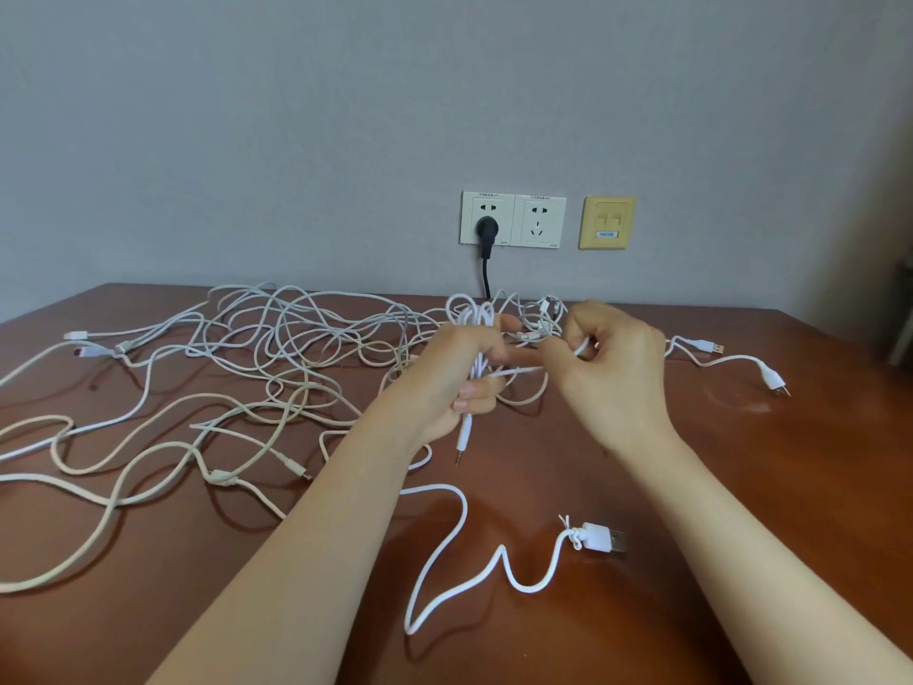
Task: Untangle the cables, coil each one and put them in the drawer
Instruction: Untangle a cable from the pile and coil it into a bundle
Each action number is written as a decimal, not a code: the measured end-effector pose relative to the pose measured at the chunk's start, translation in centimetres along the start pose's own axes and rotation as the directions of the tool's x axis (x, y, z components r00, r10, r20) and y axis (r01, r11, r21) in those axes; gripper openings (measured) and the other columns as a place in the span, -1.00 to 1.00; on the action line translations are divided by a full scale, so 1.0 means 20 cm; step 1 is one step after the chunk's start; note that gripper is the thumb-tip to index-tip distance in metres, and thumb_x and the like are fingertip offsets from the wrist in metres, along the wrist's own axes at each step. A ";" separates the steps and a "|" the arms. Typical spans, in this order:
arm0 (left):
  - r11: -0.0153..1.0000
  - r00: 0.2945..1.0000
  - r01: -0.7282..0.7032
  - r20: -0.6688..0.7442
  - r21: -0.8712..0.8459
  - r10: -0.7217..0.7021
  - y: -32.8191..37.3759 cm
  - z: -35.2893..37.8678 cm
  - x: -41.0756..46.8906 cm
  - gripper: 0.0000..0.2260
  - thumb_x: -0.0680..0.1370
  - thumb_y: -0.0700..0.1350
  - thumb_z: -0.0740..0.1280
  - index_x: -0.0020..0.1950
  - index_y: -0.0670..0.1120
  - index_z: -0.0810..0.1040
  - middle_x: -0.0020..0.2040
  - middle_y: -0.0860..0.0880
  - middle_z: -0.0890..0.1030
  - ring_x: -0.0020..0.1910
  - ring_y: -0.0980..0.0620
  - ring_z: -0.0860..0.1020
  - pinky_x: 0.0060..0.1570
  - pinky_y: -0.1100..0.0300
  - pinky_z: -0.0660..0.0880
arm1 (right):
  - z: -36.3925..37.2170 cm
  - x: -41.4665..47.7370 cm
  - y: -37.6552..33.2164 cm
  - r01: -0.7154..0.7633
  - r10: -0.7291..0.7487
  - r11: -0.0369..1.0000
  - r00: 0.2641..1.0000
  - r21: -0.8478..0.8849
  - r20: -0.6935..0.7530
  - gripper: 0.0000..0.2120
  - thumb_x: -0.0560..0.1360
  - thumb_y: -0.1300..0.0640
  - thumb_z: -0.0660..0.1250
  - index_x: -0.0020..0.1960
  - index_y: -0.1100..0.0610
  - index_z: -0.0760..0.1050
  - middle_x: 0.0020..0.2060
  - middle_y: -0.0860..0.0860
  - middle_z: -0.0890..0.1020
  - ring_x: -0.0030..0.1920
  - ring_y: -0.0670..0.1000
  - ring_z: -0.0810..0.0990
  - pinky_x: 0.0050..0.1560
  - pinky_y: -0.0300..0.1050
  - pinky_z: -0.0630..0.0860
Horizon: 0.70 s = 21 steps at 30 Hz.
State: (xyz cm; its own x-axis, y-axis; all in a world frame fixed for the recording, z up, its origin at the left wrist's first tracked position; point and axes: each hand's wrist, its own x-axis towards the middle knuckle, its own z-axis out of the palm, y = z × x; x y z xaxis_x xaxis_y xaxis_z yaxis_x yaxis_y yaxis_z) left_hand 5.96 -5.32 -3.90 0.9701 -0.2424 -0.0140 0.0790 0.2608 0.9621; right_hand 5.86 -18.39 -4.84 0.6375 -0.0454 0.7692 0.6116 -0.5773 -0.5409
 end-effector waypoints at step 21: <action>0.975 0.946 -0.009 0.319 0.224 -0.065 -0.01 -0.01 -0.04 -0.72 0.28 0.06 0.33 -0.10 -0.06 0.50 -0.43 -0.01 0.50 -0.69 0.24 0.14 -0.69 0.45 0.05 | -0.08 0.04 -0.08 -0.202 0.054 0.866 0.948 0.458 0.315 -0.77 0.37 0.39 0.41 -0.32 0.08 0.58 -0.25 0.09 0.55 -0.48 -0.10 0.53 -0.47 -0.31 0.46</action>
State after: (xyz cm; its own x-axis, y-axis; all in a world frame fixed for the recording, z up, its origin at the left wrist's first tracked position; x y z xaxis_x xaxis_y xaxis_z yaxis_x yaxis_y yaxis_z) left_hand 5.27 -4.99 -4.11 0.8390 -0.5441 0.0114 0.0171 0.0473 0.9987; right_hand 4.57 -18.84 -2.73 0.7847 0.1822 0.5925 0.6156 -0.1168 -0.7794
